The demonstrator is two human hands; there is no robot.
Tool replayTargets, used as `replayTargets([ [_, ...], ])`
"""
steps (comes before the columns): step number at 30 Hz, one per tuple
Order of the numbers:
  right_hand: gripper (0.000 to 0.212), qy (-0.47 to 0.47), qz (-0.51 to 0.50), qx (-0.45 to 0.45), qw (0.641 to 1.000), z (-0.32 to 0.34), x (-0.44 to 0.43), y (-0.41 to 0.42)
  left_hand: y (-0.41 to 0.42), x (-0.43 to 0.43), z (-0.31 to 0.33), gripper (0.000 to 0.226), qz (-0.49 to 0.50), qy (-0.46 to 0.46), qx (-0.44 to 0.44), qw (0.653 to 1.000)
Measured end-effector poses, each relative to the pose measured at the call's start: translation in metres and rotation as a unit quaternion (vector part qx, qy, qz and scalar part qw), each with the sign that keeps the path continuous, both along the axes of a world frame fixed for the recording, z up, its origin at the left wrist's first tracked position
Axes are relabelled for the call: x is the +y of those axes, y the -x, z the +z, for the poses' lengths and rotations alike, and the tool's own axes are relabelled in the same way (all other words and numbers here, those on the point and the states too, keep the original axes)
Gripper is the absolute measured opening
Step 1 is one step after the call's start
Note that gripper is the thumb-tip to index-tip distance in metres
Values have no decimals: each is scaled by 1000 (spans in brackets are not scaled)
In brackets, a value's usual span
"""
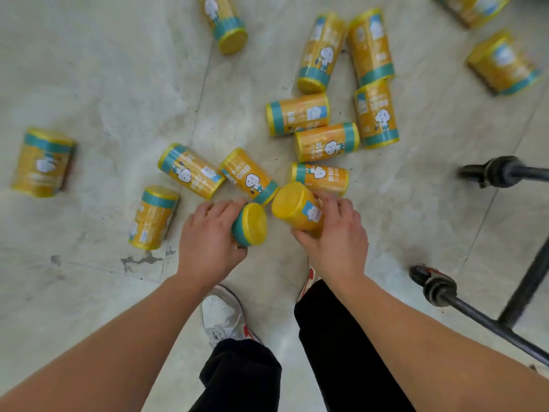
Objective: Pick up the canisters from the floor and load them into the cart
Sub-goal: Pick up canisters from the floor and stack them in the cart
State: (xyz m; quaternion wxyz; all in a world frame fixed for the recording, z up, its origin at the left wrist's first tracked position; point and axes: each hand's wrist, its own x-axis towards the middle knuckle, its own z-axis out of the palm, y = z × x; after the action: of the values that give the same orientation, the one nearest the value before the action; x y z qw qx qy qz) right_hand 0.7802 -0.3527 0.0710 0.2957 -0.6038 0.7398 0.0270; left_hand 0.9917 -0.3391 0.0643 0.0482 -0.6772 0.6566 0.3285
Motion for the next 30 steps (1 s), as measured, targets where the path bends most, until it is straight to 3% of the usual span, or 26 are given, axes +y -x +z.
replayTargets([
  [3,74,19,-93,-80,992,91,-11,-2,11,-14,83,83,145,-13,150,978],
  [7,72,77,-199,-169,962,223,-25,2,30,-40,214,76,252,13,265,931],
  [13,68,198,-280,-263,902,416,-38,39,79,-78,420,72,247,71,355,899],
  [17,64,261,-279,-290,877,525,-32,94,135,-89,516,67,218,81,421,877],
  [24,61,301,-339,-245,857,603,-2,240,294,-78,591,50,141,82,473,866],
  [27,61,290,-360,-216,860,606,13,317,373,-66,593,42,111,81,463,876],
  [30,60,232,-374,-160,884,592,28,390,447,-54,577,47,80,64,404,909],
])
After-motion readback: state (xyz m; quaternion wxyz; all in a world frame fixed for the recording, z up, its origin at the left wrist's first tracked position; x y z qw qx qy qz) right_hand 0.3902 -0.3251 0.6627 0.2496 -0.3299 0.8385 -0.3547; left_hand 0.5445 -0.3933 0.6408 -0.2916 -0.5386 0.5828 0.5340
